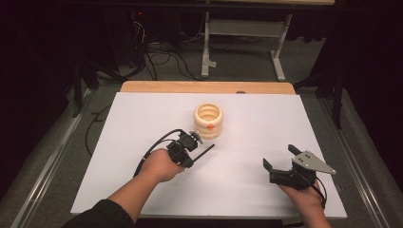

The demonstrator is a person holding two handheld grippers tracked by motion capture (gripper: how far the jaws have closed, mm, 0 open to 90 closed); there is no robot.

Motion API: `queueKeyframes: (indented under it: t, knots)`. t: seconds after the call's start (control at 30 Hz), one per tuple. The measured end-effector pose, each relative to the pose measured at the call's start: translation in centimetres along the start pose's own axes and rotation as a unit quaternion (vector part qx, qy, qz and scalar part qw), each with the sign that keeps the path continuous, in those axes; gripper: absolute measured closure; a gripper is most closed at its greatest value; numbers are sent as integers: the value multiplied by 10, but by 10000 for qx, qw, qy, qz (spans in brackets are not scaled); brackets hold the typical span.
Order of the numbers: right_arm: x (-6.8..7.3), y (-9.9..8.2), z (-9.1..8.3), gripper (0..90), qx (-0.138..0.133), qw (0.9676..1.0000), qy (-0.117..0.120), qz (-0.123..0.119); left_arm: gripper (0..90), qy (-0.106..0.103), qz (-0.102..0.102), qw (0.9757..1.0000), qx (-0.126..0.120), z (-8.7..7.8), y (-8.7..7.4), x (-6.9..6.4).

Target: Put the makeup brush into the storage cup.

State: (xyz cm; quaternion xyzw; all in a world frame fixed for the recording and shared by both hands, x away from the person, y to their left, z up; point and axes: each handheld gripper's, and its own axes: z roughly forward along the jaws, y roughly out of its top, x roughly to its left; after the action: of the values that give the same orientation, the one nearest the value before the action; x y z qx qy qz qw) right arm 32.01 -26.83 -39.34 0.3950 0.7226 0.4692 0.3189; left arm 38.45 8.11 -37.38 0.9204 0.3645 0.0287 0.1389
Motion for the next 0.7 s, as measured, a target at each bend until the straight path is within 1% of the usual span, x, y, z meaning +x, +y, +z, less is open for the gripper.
queueKeyframes:
  t: [0.23,0.3,0.4,0.53,0.7]
  knots:
    - [-1,-1,0,18,1,10000,-20,21,832,32,45,10000,-20,-5,-9,6]
    - [-1,-1,0,18,-32,10000,-32,5,832,65,65,10000,-7,-5,-11,7]
    - [-2,-2,1,18,-8,10000,-67,6,832,96,96,9999,15,-4,-14,7]
    - [-3,-3,1,17,-45,9999,-82,45,832,74,128,9999,-9,-4,-17,7]
    - [-1,0,5,17,35,10000,-73,53,832,21,99,9999,-114,-7,-17,10]
